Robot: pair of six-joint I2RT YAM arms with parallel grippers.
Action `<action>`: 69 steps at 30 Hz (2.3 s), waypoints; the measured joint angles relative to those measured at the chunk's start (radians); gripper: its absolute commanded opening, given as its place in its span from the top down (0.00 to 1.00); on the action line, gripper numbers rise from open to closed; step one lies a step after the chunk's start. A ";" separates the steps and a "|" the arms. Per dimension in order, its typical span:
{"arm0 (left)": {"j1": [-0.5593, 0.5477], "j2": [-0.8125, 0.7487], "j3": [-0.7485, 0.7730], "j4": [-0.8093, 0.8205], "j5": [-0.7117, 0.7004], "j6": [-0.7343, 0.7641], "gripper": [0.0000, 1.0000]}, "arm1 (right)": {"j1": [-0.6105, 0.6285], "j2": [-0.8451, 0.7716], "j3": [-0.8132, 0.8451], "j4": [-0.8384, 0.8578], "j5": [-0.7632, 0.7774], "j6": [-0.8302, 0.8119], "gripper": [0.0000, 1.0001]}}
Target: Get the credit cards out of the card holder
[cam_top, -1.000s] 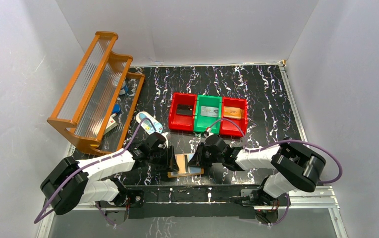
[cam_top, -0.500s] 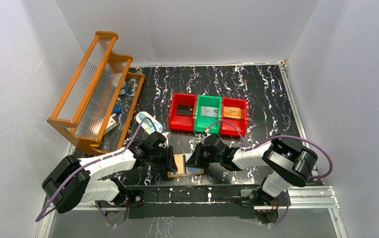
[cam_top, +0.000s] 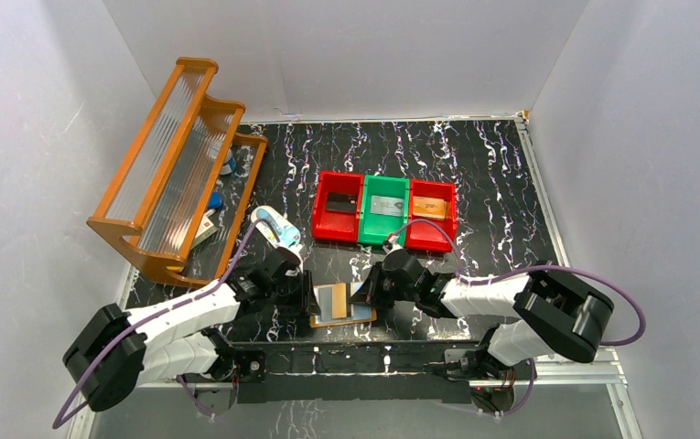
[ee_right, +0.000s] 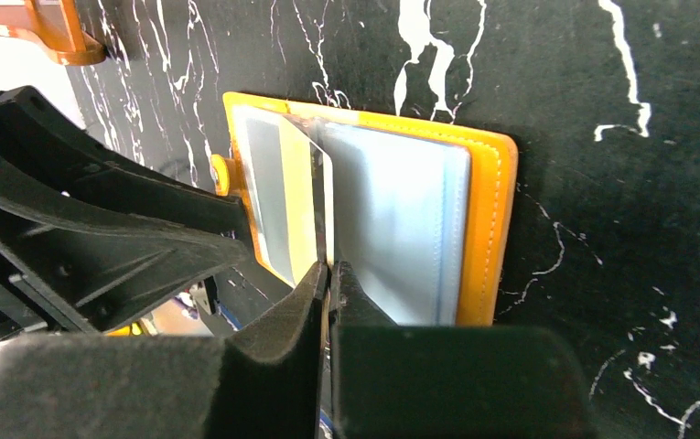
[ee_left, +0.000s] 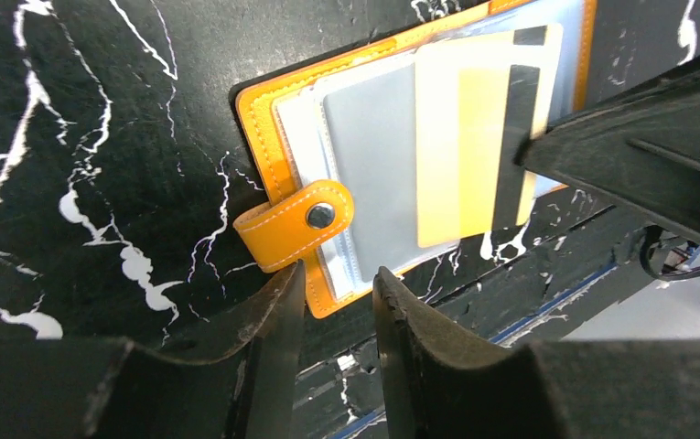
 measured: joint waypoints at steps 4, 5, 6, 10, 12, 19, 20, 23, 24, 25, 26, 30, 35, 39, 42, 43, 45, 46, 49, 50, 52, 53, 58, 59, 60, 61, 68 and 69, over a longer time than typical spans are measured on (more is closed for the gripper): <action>0.000 -0.071 0.011 -0.030 -0.015 -0.004 0.59 | 0.000 0.002 -0.001 -0.008 0.006 -0.002 0.92; 0.000 -0.081 0.024 -0.032 -0.014 -0.002 0.58 | 0.000 0.005 -0.001 -0.008 0.006 -0.002 0.92; 0.000 -0.084 0.041 -0.030 -0.013 0.001 0.58 | 0.000 0.012 -0.001 -0.008 0.006 -0.001 0.92; 0.000 -0.062 0.098 0.026 0.034 0.024 0.59 | 0.000 0.033 -0.001 -0.002 0.004 0.004 0.91; 0.000 -0.023 0.114 0.066 0.066 0.031 0.60 | 0.000 0.033 -0.001 0.001 0.002 0.007 0.91; 0.000 0.137 0.116 0.108 0.096 0.043 0.64 | -0.005 0.033 -0.024 0.038 -0.005 0.026 0.89; 0.000 0.155 0.116 0.109 0.097 0.043 0.64 | -0.008 0.034 -0.029 0.047 -0.012 0.029 0.88; 0.000 0.198 0.111 0.121 0.097 0.047 0.64 | -0.013 0.048 -0.035 0.072 -0.028 0.042 0.87; 0.000 0.210 0.109 0.127 0.098 0.049 0.66 | -0.014 0.054 -0.035 0.081 -0.033 0.045 0.86; 0.000 0.220 0.107 0.136 0.103 0.050 0.67 | -0.014 0.059 -0.035 0.089 -0.038 0.047 0.85; 0.000 0.224 0.107 0.145 0.108 0.053 0.69 | -0.015 0.063 -0.035 0.097 -0.041 0.049 0.84; -0.003 0.255 0.105 0.178 0.127 0.069 0.74 | -0.016 0.071 -0.036 0.115 -0.051 0.054 0.77; -0.005 0.258 0.084 0.219 0.134 0.072 0.77 | -0.029 0.086 -0.063 0.188 -0.073 0.077 0.69; -0.005 0.270 0.078 0.245 0.147 0.073 0.79 | -0.033 0.118 -0.089 0.286 -0.096 0.103 0.70; -0.006 0.277 0.077 0.257 0.155 0.074 0.80 | -0.034 0.165 -0.089 0.354 -0.114 0.117 0.75; -0.006 0.278 0.076 0.260 0.156 0.075 0.80 | -0.034 0.178 -0.089 0.371 -0.120 0.121 0.78; -0.006 0.276 0.073 0.264 0.156 0.075 0.80 | -0.034 0.191 -0.096 0.396 -0.125 0.126 0.82; -0.006 0.274 0.070 0.266 0.156 0.074 0.80 | -0.034 0.193 -0.102 0.405 -0.126 0.129 0.83; -0.006 0.266 0.063 0.270 0.154 0.074 0.80 | -0.034 0.192 -0.114 0.422 -0.123 0.134 0.83; -0.007 0.264 0.061 0.272 0.152 0.074 0.80 | -0.034 0.187 -0.118 0.422 -0.121 0.135 0.81; -0.009 0.260 0.056 0.277 0.148 0.072 0.80 | -0.034 0.174 -0.121 0.413 -0.117 0.134 0.78; -0.009 0.257 0.056 0.277 0.148 0.072 0.80 | -0.034 0.168 -0.121 0.407 -0.114 0.132 0.77; -0.012 0.243 0.046 0.277 0.140 0.071 0.80 | -0.035 0.152 -0.121 0.384 -0.114 0.124 0.75; -0.012 0.242 0.045 0.277 0.140 0.071 0.80 | -0.035 0.152 -0.121 0.383 -0.114 0.124 0.73; -0.013 0.242 0.045 0.277 0.139 0.071 0.80 | -0.035 0.152 -0.121 0.383 -0.114 0.124 0.71; -0.013 0.242 0.045 0.277 0.139 0.071 0.80 | -0.035 0.151 -0.121 0.383 -0.115 0.124 0.71; -0.013 0.237 0.045 0.272 0.137 0.071 0.82 | -0.035 0.138 -0.121 0.359 -0.114 0.121 0.96; -0.013 0.233 0.045 0.264 0.133 0.068 0.81 | -0.035 0.131 -0.121 0.357 -0.115 0.121 0.98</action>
